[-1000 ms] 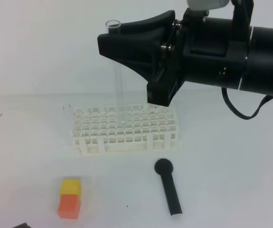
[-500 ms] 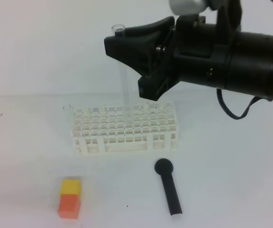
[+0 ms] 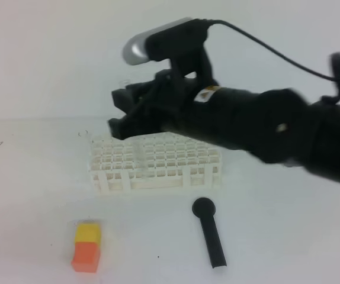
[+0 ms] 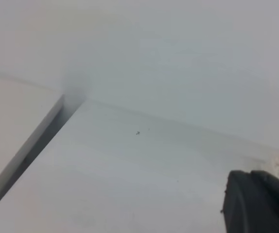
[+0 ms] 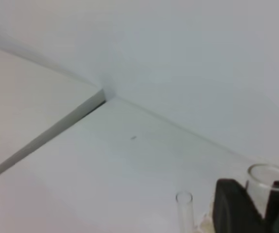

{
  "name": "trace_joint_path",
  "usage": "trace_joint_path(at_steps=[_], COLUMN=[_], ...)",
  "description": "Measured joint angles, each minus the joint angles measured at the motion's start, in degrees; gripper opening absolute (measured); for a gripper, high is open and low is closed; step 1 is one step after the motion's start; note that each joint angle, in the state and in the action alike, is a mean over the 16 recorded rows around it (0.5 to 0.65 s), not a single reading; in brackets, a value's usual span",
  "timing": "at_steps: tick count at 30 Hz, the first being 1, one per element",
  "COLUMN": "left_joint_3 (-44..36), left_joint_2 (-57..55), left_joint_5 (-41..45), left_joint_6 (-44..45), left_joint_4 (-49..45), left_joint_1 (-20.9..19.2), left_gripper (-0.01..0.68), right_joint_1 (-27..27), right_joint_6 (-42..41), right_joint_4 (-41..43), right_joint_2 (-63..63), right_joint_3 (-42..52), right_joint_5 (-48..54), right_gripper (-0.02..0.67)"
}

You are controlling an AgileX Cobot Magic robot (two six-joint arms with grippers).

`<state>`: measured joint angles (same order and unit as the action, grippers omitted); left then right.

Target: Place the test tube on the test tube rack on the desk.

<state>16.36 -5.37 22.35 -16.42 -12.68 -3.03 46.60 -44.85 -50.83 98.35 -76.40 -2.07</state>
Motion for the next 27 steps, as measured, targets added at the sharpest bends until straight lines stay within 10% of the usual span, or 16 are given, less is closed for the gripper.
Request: trace_joint_path(at_steps=[14, 27], left_joint_3=[-6.5, -16.6], left_joint_2=[0.0, 0.7], left_joint_5=[-4.6, -10.5], left_joint_6=[10.2, 16.8], left_joint_4=[5.3, 9.9], left_joint_1=[-0.9, -0.9], left_gripper=[0.000, -0.001], right_joint_1=[3.8, 5.3], right_joint_6=[19.2, 26.9], right_joint_4=[20.7, 29.9], right_joint_2=[15.4, 21.9], right_joint_3=[-3.4, -6.1], right_joint_5=[-30.2, -37.8], right_gripper=[0.128, 0.128])
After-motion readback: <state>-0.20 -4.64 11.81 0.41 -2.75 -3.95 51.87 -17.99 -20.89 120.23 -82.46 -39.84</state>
